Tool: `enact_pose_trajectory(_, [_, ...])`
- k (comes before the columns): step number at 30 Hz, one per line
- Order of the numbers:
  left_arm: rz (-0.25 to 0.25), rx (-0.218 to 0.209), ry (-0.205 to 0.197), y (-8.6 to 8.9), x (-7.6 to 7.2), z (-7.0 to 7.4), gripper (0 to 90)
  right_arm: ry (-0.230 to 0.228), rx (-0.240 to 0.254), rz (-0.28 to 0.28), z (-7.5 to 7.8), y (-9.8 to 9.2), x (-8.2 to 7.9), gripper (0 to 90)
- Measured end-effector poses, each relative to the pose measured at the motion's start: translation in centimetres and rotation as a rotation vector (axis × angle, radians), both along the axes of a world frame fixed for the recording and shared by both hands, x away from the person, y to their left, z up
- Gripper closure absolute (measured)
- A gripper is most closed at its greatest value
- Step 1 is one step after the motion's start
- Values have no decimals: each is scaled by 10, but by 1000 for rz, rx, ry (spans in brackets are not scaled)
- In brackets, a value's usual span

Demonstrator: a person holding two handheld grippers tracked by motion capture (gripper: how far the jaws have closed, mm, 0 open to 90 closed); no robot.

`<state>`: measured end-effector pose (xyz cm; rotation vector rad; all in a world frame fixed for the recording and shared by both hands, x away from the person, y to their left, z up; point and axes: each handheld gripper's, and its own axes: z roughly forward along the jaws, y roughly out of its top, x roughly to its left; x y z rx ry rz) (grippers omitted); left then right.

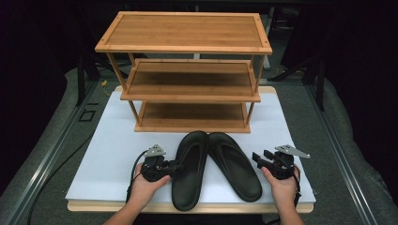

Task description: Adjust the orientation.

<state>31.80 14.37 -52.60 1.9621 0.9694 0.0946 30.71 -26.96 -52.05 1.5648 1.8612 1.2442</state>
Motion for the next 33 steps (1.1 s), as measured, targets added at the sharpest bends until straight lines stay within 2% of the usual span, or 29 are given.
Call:
enact_pose_trajectory(7, [11,-1,-3,3,1,2,690,0,-2,-6,0,0,0,437])
enact_pose_trajectory(9, [15,4,-1,7,2,3,697,-2,18,1,-2,0,2,384])
enact_pose_trajectory(11, [24,4,-2,11,3,4,700,8,27,8,-2,0,3,373])
enact_pose_trajectory(12, [32,18,-20,14,4,5,702,7,37,17,-3,1,4,350])
enact_pose_trajectory(13, [32,18,-20,14,4,5,704,7,37,17,-3,1,4,350])
enact_pose_trajectory(17, [45,14,-6,20,6,5,706,2,25,45,-3,3,3,347])
enact_pose_trajectory(18, [49,16,0,22,6,5,707,-21,-10,13,-1,5,2,353])
enact_pose_trajectory(22, [63,37,-9,25,4,7,709,-43,-7,8,1,6,2,370])
enact_pose_trajectory(33, [125,44,-11,43,8,11,714,-23,-12,29,-1,7,4,364])
